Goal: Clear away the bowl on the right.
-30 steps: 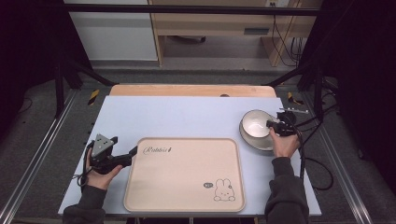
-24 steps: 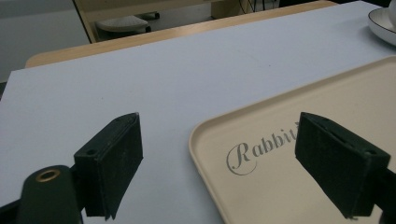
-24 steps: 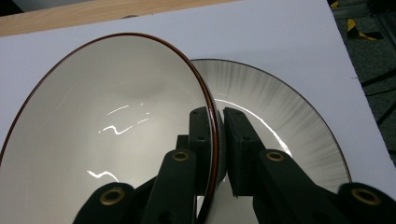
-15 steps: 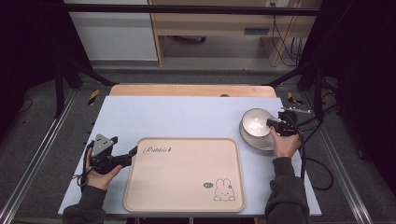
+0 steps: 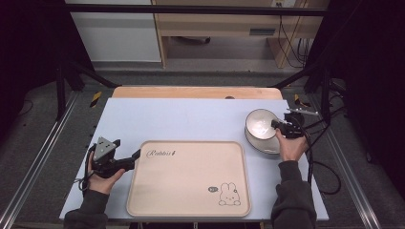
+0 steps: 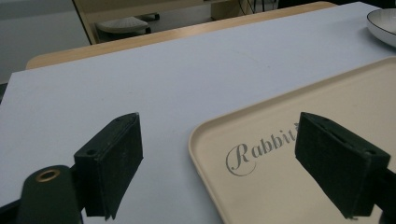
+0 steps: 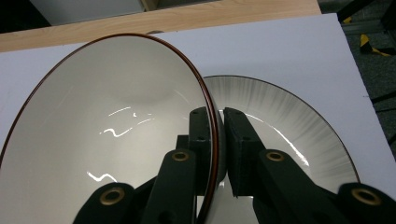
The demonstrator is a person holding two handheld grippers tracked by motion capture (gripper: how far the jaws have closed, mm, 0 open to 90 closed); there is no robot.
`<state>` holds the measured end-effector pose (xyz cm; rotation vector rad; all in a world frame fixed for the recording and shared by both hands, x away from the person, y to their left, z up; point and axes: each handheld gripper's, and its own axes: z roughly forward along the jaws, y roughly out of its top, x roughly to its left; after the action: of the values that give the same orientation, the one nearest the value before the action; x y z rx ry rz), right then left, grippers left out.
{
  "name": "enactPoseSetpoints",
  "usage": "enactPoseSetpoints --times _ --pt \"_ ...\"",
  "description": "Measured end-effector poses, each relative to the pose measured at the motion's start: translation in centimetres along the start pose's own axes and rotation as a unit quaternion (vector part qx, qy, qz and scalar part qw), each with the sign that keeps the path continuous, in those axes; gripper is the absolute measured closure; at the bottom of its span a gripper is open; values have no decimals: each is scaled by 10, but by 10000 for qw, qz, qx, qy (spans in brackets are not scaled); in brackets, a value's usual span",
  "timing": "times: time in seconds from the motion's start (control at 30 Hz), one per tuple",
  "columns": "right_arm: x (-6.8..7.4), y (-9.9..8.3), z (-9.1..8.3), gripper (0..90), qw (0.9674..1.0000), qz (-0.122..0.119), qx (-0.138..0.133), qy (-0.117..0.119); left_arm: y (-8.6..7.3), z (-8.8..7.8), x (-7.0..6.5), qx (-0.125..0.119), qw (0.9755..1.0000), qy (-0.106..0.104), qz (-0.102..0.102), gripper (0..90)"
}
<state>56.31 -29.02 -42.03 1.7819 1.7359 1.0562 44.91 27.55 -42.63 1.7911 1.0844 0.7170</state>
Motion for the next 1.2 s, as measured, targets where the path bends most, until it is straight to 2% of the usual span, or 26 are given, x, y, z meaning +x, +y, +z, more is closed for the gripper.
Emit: enactPoseSetpoints --times 0.63,1.2 --pt "12 4 -12 823 9996 -154 -155 204 1 -1 -1 -26 10000 -4 -13 145" --pt "28 10 -27 822 9974 -298 -384 538 1 -1 0 -35 10000 6 -17 145"
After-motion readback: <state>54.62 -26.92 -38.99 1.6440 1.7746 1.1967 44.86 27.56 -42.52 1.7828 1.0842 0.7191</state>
